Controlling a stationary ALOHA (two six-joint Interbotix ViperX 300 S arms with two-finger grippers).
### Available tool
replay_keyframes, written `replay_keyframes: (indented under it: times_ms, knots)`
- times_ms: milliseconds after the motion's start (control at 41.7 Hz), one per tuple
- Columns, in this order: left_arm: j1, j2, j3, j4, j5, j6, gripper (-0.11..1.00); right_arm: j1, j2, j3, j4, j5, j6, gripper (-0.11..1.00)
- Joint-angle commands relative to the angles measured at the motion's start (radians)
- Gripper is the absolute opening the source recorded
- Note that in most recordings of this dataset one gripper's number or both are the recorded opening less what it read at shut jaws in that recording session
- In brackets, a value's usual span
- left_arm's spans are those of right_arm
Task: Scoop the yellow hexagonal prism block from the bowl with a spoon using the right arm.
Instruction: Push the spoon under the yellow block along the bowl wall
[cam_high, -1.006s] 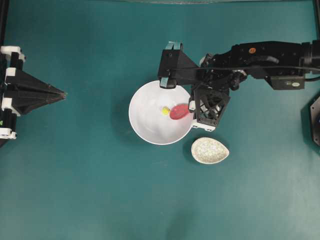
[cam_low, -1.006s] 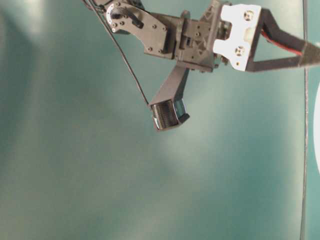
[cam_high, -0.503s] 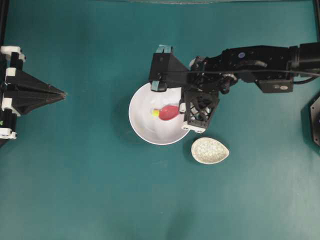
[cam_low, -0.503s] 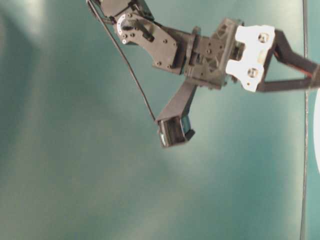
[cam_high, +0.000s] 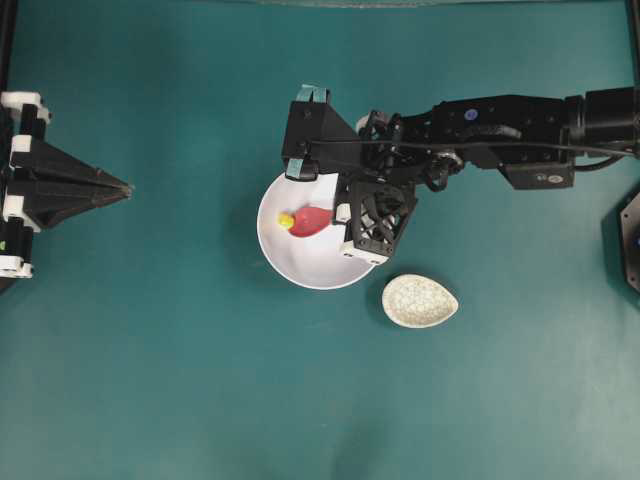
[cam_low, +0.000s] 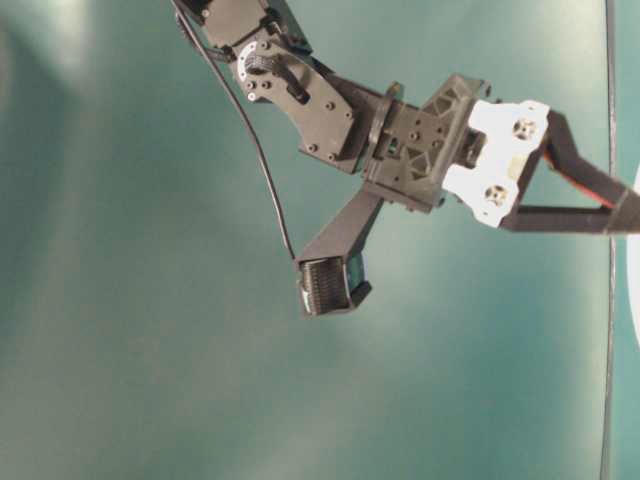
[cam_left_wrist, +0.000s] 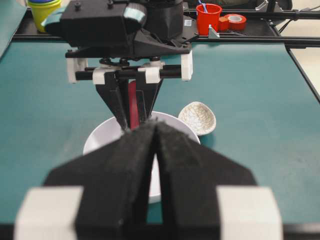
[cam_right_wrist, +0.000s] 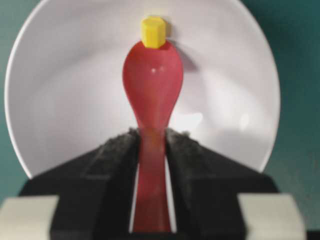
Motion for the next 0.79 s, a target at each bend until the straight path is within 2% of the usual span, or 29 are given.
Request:
replay_keyframes:
  times_ms: [0, 767]
  knots:
    - [-0.002, 0.009, -0.025, 0.003, -0.006, 0.002, 0.0, 0.002, -0.02, -0.023, -0.002, -0.02, -0.002, 0.26]
    - [0.0, 0.009, -0.025, 0.003, -0.005, -0.002, 0.0, 0.002, -0.032, -0.034, -0.003, -0.083, 0.002, 0.26]
